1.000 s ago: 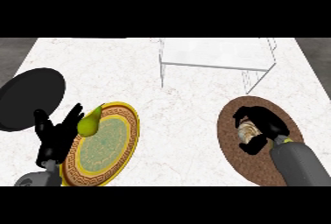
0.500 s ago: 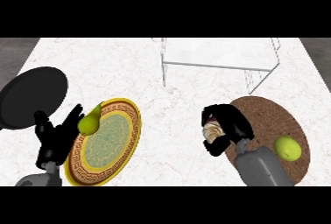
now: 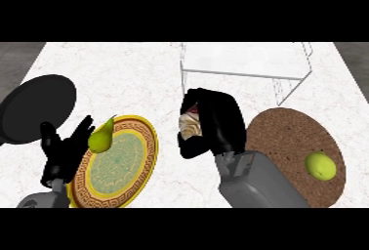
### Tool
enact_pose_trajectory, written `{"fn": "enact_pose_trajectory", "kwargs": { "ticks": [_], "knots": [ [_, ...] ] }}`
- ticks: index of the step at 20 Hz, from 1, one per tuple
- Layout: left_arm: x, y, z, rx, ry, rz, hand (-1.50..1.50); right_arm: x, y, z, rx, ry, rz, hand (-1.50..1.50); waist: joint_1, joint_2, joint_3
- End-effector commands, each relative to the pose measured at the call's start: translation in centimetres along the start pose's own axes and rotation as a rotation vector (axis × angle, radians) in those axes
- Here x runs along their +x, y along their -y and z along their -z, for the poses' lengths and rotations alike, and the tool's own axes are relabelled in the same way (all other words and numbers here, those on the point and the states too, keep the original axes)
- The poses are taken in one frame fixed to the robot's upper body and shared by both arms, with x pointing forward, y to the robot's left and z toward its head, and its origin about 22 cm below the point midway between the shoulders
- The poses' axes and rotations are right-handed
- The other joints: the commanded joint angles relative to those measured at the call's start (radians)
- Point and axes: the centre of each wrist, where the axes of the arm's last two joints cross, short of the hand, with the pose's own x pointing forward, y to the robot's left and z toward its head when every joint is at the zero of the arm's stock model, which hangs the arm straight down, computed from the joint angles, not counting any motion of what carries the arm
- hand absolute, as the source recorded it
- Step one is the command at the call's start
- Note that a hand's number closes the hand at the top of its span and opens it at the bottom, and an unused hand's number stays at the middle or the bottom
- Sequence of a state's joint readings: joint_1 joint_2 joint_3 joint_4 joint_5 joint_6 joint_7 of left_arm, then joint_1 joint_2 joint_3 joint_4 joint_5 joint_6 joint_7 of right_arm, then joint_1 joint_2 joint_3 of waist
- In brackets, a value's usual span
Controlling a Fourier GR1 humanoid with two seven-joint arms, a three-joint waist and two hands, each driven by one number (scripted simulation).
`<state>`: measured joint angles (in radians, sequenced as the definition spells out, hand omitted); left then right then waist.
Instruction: Pick the cupcake from the placemat and place it in the tiered shelf
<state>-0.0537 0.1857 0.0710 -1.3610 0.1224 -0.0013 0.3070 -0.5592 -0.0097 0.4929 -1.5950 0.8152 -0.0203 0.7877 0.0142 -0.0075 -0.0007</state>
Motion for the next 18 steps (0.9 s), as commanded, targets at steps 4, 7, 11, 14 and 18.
{"fn": "enact_pose_trajectory", "kwargs": {
  "ticks": [4,7,11,14,18],
  "knots": [
    [0.0,-0.7,-0.5,-0.001,-0.003,-0.017,0.00,8.3,7.2,-1.9,-0.216,-0.053,0.016,1.50,-0.006,0.001,-0.001],
    [-0.8,-0.7,-0.3,0.001,-0.020,-0.018,0.00,9.6,11.2,-0.7,-0.249,-0.061,0.019,1.50,-0.011,0.003,0.000],
    [-1.4,-1.1,0.1,-0.001,-0.026,-0.013,0.00,9.4,14.8,0.8,-0.281,-0.093,0.017,1.50,-0.015,0.004,0.000],
    [0.1,0.9,0.8,-0.004,0.002,-0.008,0.00,11.6,16.4,2.9,-0.308,-0.104,0.075,1.50,-0.007,0.007,0.000],
    [-0.8,-0.1,-1.0,0.000,-0.003,-0.009,0.00,9.3,20.7,5.1,-0.353,-0.129,0.078,1.50,-0.001,0.006,0.000]
  ]
}}
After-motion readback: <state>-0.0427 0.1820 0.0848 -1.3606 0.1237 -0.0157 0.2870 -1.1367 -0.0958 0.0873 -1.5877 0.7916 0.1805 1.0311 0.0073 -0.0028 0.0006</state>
